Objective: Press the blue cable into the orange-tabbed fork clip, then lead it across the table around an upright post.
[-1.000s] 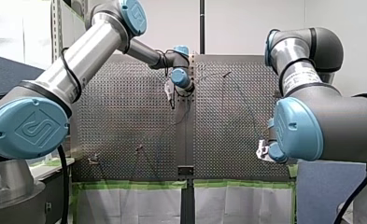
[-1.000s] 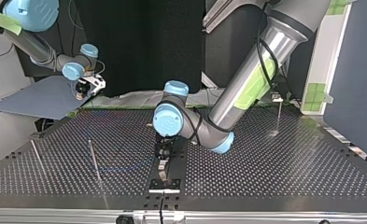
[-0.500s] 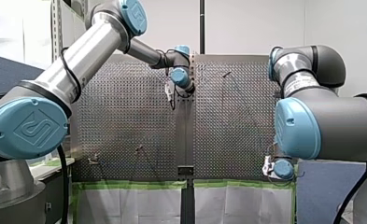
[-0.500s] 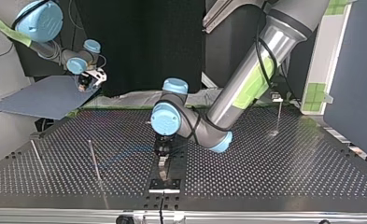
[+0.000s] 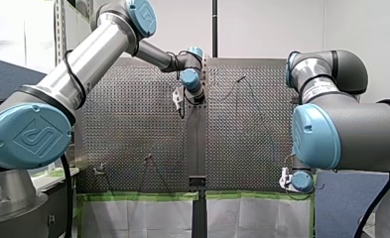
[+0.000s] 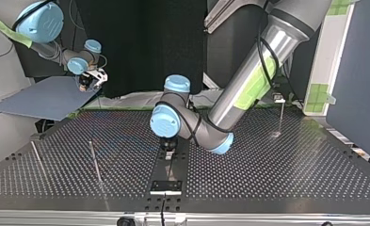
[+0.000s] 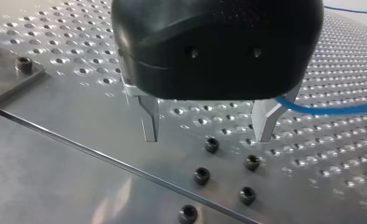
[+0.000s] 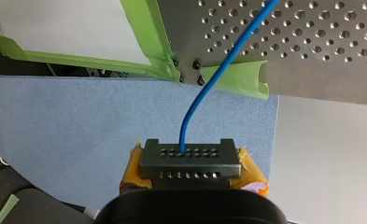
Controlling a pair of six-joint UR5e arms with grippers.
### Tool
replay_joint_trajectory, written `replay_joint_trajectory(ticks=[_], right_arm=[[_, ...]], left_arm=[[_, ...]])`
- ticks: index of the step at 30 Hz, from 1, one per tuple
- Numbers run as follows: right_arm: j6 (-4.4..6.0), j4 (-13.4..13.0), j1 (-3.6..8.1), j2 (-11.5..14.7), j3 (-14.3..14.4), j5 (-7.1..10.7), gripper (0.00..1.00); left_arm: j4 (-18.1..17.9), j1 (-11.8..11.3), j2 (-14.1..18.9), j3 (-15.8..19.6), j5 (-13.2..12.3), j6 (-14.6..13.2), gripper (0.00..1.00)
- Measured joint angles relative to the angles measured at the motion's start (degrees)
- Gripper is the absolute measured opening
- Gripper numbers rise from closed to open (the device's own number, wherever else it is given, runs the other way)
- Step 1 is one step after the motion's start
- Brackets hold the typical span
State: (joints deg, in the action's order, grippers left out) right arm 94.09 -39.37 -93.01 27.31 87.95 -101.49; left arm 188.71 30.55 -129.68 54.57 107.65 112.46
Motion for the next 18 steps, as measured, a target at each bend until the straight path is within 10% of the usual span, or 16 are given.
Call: replay_joint_trajectory(ticks=[18], right_arm=[[-0.04, -0.19, -0.1, -0.01, -0.02, 0.12, 0.0]], left_arm=[[8.49, 0.55, 0.37, 0.01, -8.14, -0.08, 0.98]])
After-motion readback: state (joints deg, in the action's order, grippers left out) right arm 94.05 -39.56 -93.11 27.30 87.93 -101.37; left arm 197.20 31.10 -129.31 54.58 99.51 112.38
